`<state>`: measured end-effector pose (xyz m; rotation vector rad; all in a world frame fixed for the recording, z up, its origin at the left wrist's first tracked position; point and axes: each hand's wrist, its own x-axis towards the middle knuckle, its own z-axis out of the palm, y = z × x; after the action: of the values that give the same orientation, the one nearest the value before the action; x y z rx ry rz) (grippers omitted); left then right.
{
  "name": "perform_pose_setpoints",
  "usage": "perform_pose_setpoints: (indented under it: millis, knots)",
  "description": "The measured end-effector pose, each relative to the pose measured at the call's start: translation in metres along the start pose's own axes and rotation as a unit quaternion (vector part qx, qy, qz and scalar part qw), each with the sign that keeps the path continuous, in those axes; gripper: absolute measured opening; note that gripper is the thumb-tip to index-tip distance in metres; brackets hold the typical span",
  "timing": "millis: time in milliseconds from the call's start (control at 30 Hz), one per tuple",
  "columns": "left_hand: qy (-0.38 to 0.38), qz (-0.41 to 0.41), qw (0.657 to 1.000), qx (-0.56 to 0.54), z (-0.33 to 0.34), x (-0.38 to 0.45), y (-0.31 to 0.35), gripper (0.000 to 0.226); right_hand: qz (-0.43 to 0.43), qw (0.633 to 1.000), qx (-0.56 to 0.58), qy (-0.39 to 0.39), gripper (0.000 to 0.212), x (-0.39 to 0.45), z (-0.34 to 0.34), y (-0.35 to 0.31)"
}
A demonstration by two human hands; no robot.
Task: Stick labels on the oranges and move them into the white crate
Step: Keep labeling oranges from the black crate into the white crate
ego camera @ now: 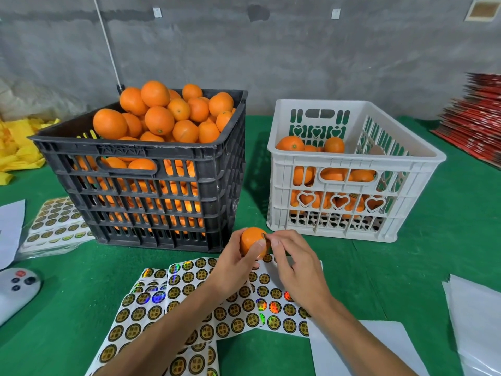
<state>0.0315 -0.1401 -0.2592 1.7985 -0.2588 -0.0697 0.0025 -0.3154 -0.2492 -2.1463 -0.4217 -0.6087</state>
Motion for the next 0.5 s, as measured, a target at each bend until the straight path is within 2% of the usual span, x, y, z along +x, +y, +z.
perform_pose_setpoints:
  millis: [167, 333, 500]
  knots:
    - [-0.012, -0.001, 1.000, 0.004, -0.0019, 0.0029, -0.0045, 0.066, -0.021, 0.995, -0.076, -0.057, 0.040, -0.0015, 0.0015, 0.0003]
    - [-0.014, -0.059, 0.995, -0.083, -0.0068, 0.0076, -0.0081, 0.078, -0.032, 0.985, -0.138, -0.096, 0.051, -0.0009, 0.0002, 0.0015]
    - [0.022, -0.015, 0.998, -0.065, -0.0046, 0.0092, -0.0063, 0.063, -0.048, 0.987, -0.110, -0.105, 0.050, -0.0037, 0.0016, 0.0013]
